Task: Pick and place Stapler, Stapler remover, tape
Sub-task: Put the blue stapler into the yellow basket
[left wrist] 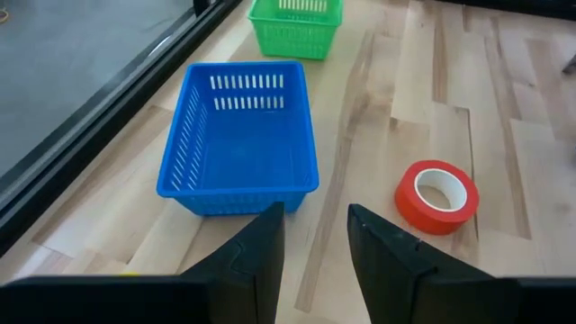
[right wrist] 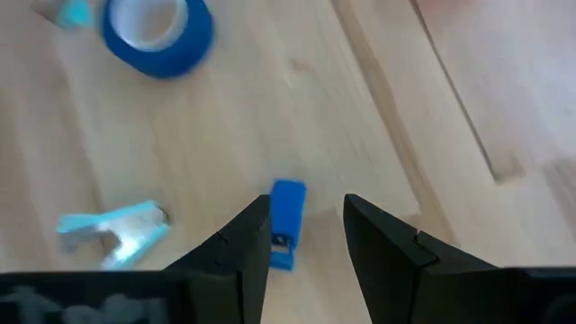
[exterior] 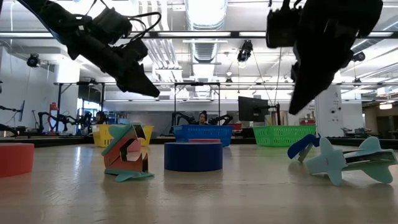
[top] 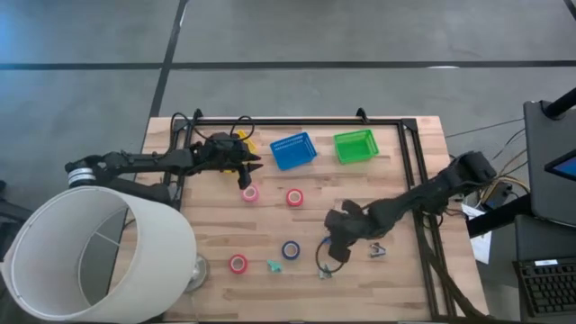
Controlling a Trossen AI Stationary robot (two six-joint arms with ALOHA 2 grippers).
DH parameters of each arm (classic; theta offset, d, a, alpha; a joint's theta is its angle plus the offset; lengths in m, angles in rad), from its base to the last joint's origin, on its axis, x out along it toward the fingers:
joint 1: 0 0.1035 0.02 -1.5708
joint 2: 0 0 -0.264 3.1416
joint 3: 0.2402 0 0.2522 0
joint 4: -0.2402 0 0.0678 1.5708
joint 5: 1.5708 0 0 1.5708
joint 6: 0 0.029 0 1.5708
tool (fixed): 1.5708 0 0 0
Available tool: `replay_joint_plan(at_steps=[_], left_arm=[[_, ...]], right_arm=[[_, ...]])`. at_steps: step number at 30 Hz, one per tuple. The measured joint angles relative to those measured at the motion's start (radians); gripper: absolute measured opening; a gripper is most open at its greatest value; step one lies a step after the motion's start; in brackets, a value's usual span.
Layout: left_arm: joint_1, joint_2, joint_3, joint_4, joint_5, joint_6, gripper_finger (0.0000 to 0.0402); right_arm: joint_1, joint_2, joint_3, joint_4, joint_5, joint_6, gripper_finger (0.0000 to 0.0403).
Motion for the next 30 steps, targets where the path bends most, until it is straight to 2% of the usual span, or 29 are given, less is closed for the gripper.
replay_joint_plan(at_steps=[8,14,30], left_arm=[[-0.001,0.0,0.0,0.0,0.0,0.002,0.0126],[-0.001,0.0,0.0,0.0,0.0,0.008,0.0126],[0.0,0.0,0.0,0.001,0.0,0.026,0.0126]], right_arm=[[0.011,0.118,0.125,-0.148,-0.009,0.073,0.0139],[0.014,0.175,0.167,-0.164,-0.109,0.105,0.0136],[0.012,0.192,0.15,-0.195,-0.108,0.103,0.0127]])
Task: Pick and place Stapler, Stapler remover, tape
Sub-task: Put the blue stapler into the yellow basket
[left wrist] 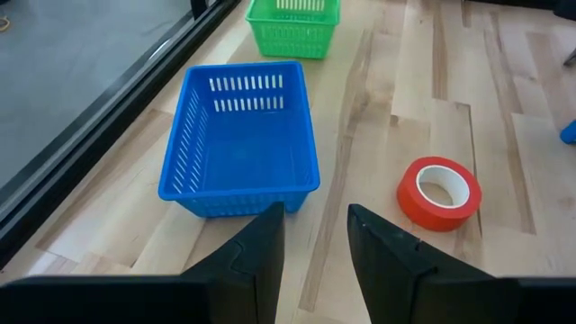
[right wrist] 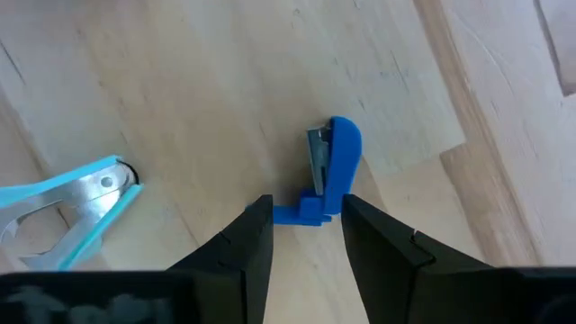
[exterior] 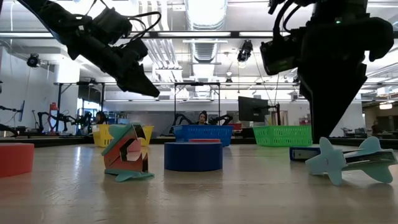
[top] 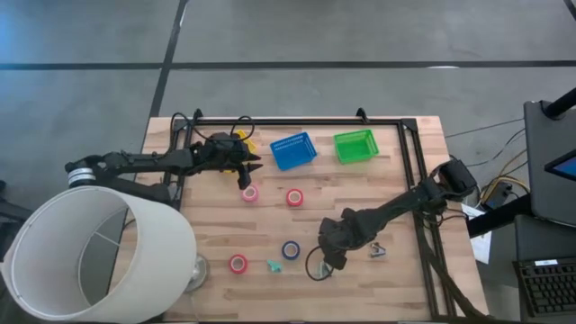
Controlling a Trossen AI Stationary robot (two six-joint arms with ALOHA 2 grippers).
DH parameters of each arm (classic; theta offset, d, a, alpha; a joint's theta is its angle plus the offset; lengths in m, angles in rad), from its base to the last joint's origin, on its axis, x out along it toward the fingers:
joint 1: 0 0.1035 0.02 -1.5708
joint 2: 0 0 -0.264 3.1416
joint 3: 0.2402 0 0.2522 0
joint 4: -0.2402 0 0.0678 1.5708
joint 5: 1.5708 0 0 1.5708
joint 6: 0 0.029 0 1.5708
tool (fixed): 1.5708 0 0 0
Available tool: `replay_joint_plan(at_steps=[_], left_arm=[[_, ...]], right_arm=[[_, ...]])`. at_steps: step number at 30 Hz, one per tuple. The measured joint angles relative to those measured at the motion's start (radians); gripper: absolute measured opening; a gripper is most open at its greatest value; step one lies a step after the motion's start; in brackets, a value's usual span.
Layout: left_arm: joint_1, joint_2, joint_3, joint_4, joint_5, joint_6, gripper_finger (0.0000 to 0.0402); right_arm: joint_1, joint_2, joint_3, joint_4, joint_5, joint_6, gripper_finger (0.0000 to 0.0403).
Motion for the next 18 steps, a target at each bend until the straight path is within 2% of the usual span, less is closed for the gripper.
replay_joint_plan(at_steps=[10,14,18], left_arm=[[0.001,0.0,0.0,0.0,0.0,0.002,0.0126],[0.001,0.0,0.0,0.0,0.0,0.002,0.0126],[0.001,0.0,0.0,0.0,0.0,0.002,0.0126]], right_arm=[[0.0,-0.003,-0.064,0.022,0.039,0.082,0.013],[0.0,-0.001,-0.091,0.091,0.042,0.068,0.0123],[0.0,-0.001,-0.117,0.175,0.093,0.065,0.0114]])
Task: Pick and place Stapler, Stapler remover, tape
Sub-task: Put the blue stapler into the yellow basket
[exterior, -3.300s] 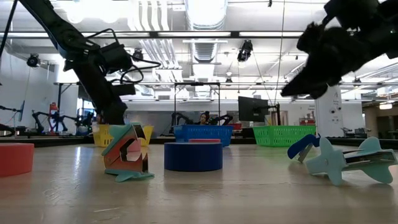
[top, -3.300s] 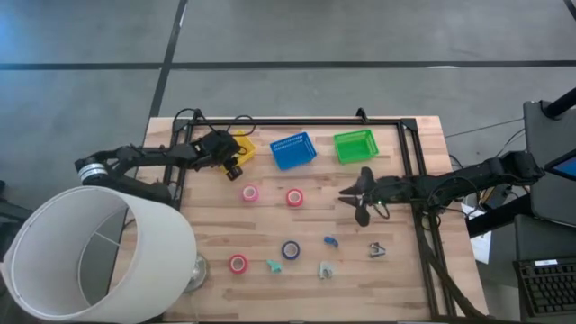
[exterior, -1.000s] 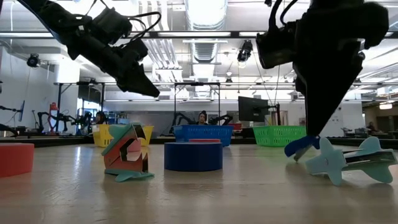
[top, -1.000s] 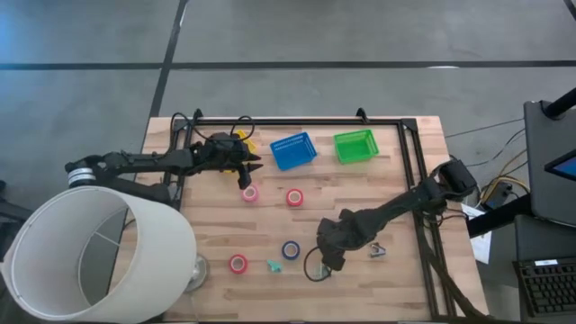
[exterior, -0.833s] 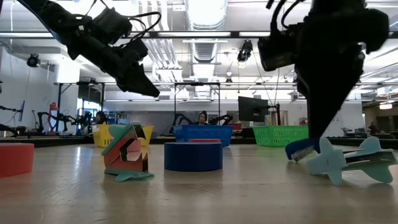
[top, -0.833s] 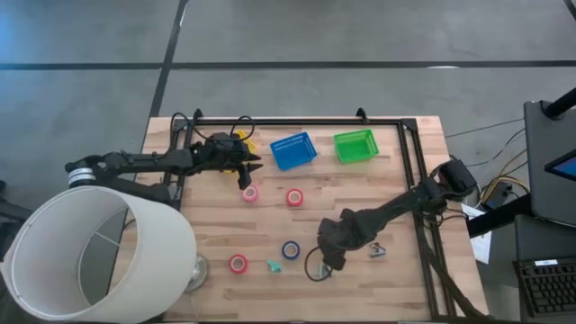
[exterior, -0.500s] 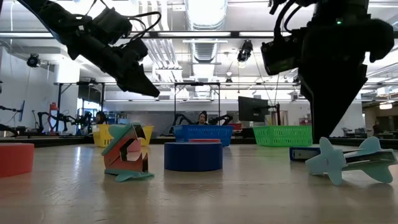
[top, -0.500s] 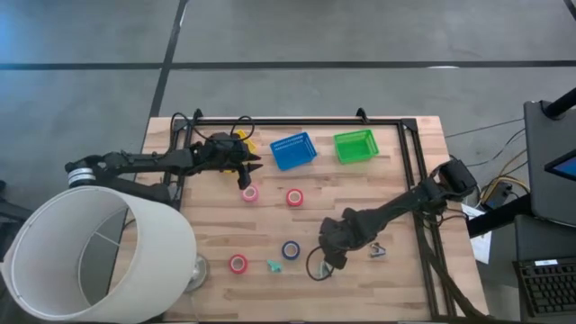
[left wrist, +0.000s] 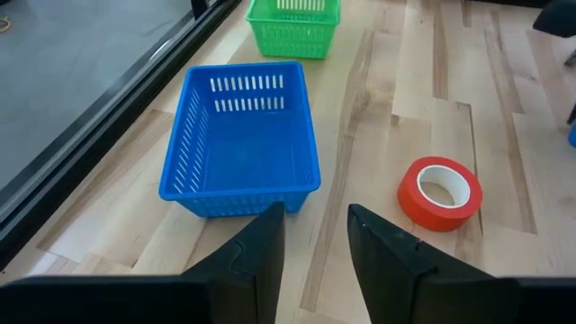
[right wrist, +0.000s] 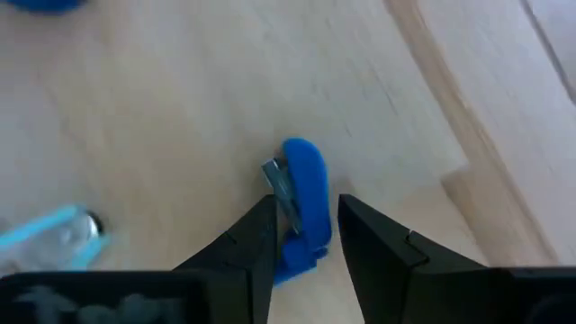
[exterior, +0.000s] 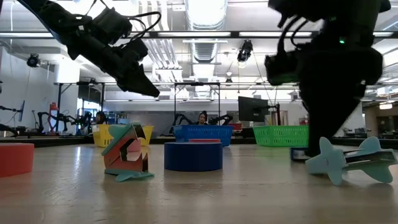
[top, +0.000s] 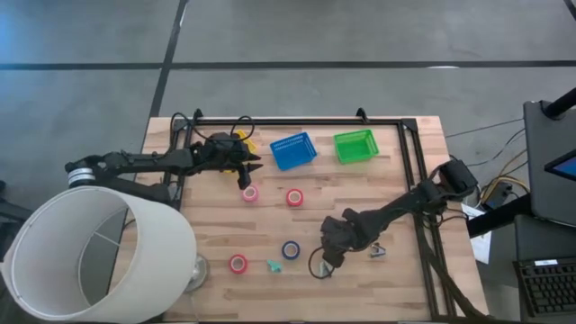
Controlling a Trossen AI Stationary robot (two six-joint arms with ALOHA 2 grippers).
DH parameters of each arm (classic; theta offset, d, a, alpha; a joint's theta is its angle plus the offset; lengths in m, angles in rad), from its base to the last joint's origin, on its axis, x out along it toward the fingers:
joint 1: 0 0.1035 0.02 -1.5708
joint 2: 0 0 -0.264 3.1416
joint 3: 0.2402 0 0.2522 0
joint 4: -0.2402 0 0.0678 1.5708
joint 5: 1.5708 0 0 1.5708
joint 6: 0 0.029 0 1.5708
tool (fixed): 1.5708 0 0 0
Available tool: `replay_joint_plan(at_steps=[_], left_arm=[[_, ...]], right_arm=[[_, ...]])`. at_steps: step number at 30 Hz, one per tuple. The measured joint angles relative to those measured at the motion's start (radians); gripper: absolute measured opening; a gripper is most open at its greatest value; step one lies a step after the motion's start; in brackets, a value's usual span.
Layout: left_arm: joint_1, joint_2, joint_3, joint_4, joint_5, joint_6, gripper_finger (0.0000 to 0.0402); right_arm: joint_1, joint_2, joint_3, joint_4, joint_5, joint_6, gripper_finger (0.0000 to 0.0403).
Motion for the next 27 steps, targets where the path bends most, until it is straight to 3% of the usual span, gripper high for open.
replay_joint_plan(at_steps=[12,19,23,27], left_arm=[[0.0,0.0,0.0,0.0,0.0,0.004,0.0126],[-0.002,0.0,0.0,0.0,0.002,0.003,0.0126],[-0.02,0.0,0.0,0.001,0.004,0.0,0.0126],[-0.054,0.0,0.0,0.001,0.004,0.0,0.0126]], right_arm=[[-0.001,-0.001,-0.026,0.002,0.02,-0.052,0.0052],[-0.02,0.005,0.01,0.009,0.034,-0.087,0.0063],[-0.054,0.005,0.035,0.009,0.174,-0.17,0.0064],[-0.109,0.004,0.08,0.018,0.416,-0.253,0.0059]])
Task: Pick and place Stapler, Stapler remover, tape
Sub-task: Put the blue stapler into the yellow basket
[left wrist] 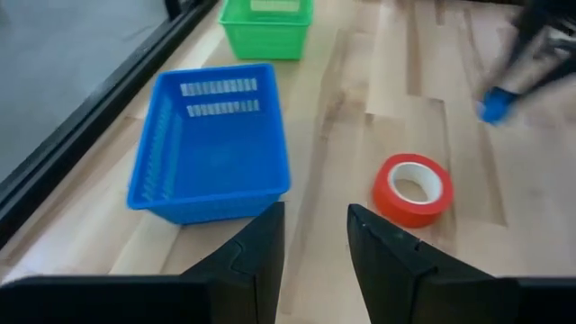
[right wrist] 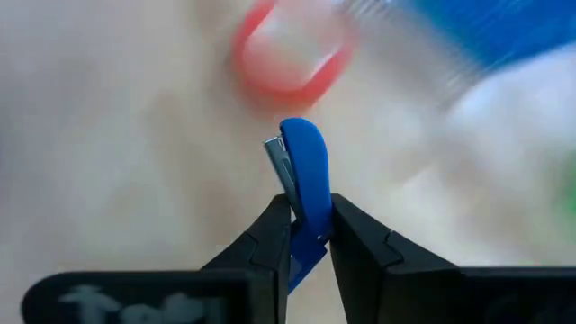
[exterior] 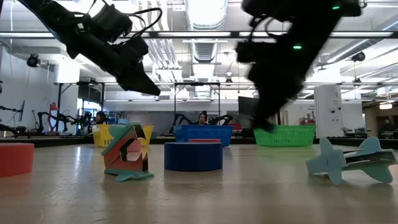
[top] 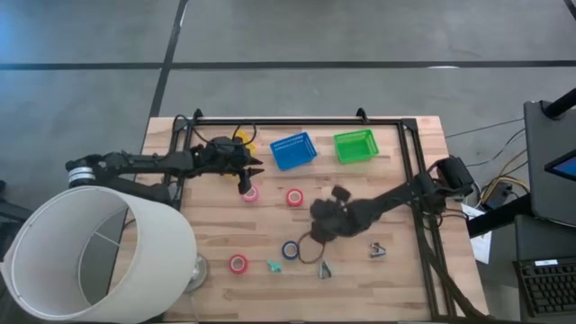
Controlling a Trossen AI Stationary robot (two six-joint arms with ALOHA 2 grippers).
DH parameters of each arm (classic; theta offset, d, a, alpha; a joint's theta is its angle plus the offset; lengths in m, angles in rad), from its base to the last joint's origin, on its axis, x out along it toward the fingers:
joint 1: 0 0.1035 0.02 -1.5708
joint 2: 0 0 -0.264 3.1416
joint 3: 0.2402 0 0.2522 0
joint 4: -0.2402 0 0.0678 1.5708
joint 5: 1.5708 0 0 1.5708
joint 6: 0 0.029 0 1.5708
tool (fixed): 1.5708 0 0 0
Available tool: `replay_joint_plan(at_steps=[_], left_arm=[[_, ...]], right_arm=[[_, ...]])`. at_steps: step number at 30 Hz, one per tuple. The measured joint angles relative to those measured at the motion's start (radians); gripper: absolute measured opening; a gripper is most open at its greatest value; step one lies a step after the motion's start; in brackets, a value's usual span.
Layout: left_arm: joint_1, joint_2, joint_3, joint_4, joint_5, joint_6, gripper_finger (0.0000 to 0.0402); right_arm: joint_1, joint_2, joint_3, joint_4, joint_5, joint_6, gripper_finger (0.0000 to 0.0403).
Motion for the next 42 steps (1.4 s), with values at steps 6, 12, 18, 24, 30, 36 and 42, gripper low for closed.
replay_joint_plan(at_steps=[6,12,18,24,30,36,42], left_arm=[[-0.078,0.0,0.0,0.001,0.0,0.002,0.0121],[-0.183,0.0,0.0,0.058,-0.034,0.042,0.0105],[-0.259,0.0,0.0,0.146,-0.1,0.114,0.0087],[-0.263,0.0,0.0,0.148,-0.165,0.117,0.0078],[-0.262,0.0,0.0,0.148,-0.227,0.118,0.0077],[-0.265,-0.003,-0.001,0.176,-0.226,0.119,0.0076],[-0.292,-0.01,0.0,0.19,-0.21,0.145,0.0073]], right_arm=[[-0.149,-0.002,0.074,0.103,0.251,-0.21,0.006],[-0.327,-0.002,0.103,0.402,0.076,-0.545,0.0061],[-0.483,-0.001,0.089,0.719,-0.307,-0.661,0.0061],[-0.557,0.071,0.087,0.981,-0.424,-0.628,0.0061],[-0.56,0.235,0.179,1.091,-0.431,-0.587,0.0061],[-0.561,0.425,0.364,1.085,-0.432,-0.463,0.0061],[-0.563,0.53,0.497,1.075,-0.431,-0.4,0.0061]])
